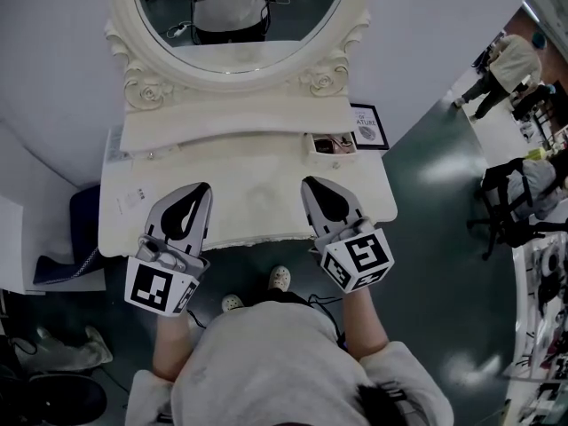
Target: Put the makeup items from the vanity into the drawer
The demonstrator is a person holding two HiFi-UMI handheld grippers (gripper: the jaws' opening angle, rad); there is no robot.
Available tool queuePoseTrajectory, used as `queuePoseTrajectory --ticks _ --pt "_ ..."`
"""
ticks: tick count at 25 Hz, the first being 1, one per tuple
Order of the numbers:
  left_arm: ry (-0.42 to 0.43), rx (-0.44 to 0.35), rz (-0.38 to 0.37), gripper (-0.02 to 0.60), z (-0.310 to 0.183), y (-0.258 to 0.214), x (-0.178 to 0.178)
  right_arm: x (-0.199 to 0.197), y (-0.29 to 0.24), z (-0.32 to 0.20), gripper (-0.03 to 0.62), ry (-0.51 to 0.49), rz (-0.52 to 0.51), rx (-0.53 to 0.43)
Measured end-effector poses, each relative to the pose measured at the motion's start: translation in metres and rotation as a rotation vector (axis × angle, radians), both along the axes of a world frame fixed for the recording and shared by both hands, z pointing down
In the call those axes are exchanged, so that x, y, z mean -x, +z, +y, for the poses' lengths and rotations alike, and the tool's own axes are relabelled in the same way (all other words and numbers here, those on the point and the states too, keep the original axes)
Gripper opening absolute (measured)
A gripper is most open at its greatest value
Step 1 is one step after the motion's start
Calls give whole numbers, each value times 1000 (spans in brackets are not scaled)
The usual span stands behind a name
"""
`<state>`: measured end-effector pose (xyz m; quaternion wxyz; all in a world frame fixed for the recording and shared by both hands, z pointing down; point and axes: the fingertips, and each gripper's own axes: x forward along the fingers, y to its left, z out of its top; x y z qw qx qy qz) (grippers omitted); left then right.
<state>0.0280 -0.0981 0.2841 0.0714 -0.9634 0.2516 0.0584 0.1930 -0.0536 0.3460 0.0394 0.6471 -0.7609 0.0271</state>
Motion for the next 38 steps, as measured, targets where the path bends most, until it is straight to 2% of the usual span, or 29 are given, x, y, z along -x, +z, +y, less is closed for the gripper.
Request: queuePoseTrajectory --ticks 13,25,38 --pt "11 -6 5 15 15 -3 38 44 -26 24 28 17 1 -100" --pt "6 -14 16 15 27 -7 68 72 -34 42 28 28 -14 -142" --pt "20 -25 37 15 31 -13 81 88 -41 48 28 33 -12 -166"
